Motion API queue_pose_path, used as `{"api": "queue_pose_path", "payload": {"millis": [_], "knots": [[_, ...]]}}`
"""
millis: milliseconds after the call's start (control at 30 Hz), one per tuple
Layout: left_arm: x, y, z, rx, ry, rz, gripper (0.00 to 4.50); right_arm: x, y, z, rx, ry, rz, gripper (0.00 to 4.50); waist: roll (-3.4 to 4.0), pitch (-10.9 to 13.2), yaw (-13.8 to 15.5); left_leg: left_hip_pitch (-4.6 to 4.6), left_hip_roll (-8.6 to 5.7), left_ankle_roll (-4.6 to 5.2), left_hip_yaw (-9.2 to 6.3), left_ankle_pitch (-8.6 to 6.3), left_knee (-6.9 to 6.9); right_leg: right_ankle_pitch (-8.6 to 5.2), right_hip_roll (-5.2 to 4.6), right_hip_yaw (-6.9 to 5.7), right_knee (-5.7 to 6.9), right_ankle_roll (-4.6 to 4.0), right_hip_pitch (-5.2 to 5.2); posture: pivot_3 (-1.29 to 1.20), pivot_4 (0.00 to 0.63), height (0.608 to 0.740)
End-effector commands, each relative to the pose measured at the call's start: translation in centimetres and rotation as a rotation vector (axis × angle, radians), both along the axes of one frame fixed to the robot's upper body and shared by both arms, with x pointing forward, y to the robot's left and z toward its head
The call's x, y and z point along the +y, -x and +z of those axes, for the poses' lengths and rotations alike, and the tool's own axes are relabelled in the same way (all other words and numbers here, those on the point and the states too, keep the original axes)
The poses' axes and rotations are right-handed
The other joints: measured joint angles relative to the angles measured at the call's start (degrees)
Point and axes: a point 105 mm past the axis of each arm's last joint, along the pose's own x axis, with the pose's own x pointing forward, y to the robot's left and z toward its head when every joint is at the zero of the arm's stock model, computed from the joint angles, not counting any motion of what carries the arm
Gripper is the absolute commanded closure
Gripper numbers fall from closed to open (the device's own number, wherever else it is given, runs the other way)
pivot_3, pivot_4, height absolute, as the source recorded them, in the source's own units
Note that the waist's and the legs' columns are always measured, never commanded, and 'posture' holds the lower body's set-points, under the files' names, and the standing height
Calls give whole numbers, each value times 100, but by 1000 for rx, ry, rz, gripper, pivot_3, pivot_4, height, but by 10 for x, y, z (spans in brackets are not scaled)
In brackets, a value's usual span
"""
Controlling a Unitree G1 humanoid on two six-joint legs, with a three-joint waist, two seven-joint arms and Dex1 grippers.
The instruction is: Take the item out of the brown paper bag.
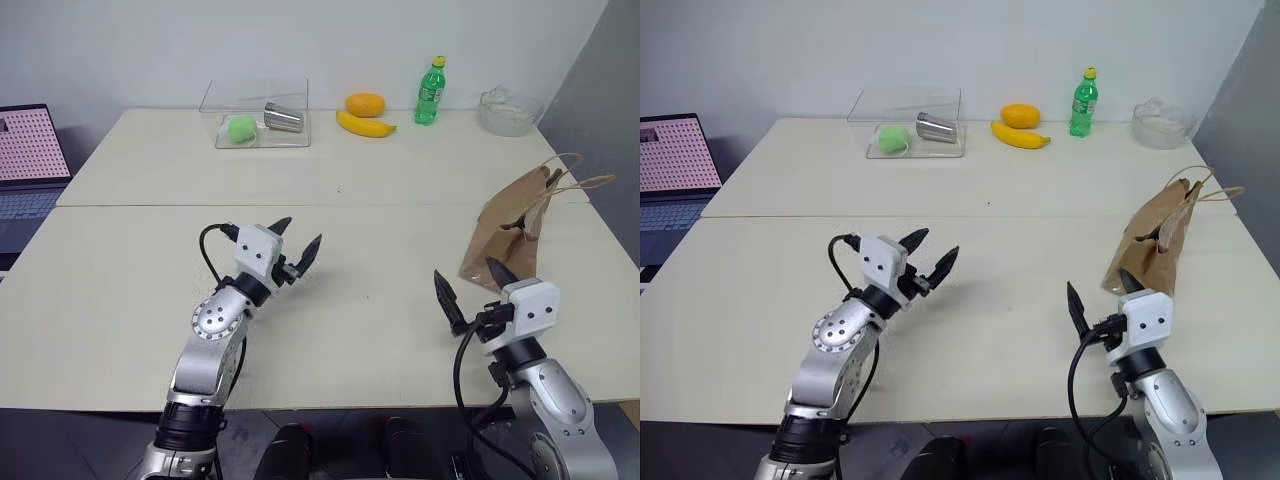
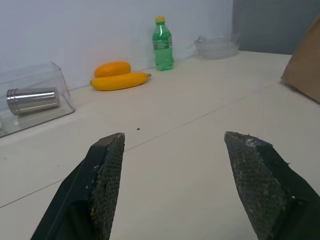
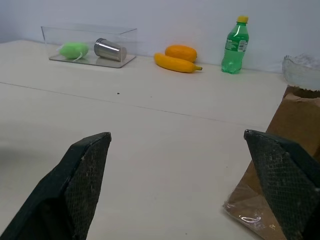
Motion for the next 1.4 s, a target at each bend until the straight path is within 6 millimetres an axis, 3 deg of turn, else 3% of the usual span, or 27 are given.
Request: {"api": "queue_pose_path", "payload": {"millis": [33, 233, 333, 467, 667, 900, 1167, 1400], "knots": [[-17, 16, 34, -80, 38, -229, 1154, 1, 9, 18, -62, 29, -4, 0, 0, 0, 0, 0, 0, 0, 0, 0, 0, 0, 0, -1, 0, 0, 0, 0, 150, 740], [-44, 22, 57, -13, 14, -555, 1154, -9, 16, 43, -127, 32, -84, 0, 0, 0, -6, 0, -1, 0, 1, 0, 1, -9, 1, -1, 1, 16, 1, 0, 150, 740], [-52, 25, 70, -28, -17, -647, 1154, -19, 16, 63, -170, -15, -152, 0, 0, 0, -15, 0, -1, 0, 1, 0, 1, -14, 1, 0, 1, 24, 1, 0, 150, 740], [-59, 31, 72, -51, -101, -740, 1154, -41, 5, 87, -174, -110, -258, 0, 1, 0, -31, 4, 1, 0, 3, 1, 0, 1, 4, 4, 4, -1, 1, 0, 150, 740], [-67, 30, 75, -65, -97, -762, 1154, -73, -37, 95, -1, -148, -374, 0, 3, 2, -18, 0, 0, 1, 2, 1, 1, 1, 3, 4, 3, -3, -2, 0, 150, 740], [-68, 29, 73, -75, -106, -758, 1154, -91, -64, 103, 117, -265, -379, 0, 5, 3, -17, -7, 0, 3, 8, 1, -2, -3, 2, 5, 1, -10, -8, 0, 150, 740], [-67, 28, 72, -82, -106, -744, 1154, -84, -81, 122, 124, -378, -296, 0, 7, 4, -24, -8, 0, 3, 10, 1, -3, -4, 2, 5, 2, -11, -10, 0, 150, 740], [-68, 26, 72, -90, -110, -744, 1154, -88, -101, 132, 122, -379, -280, 0, 8, 5, -30, -8, 0, 4, 11, 1, -3, -4, 2, 6, 3, -11, -11, 0, 150, 740]]}}
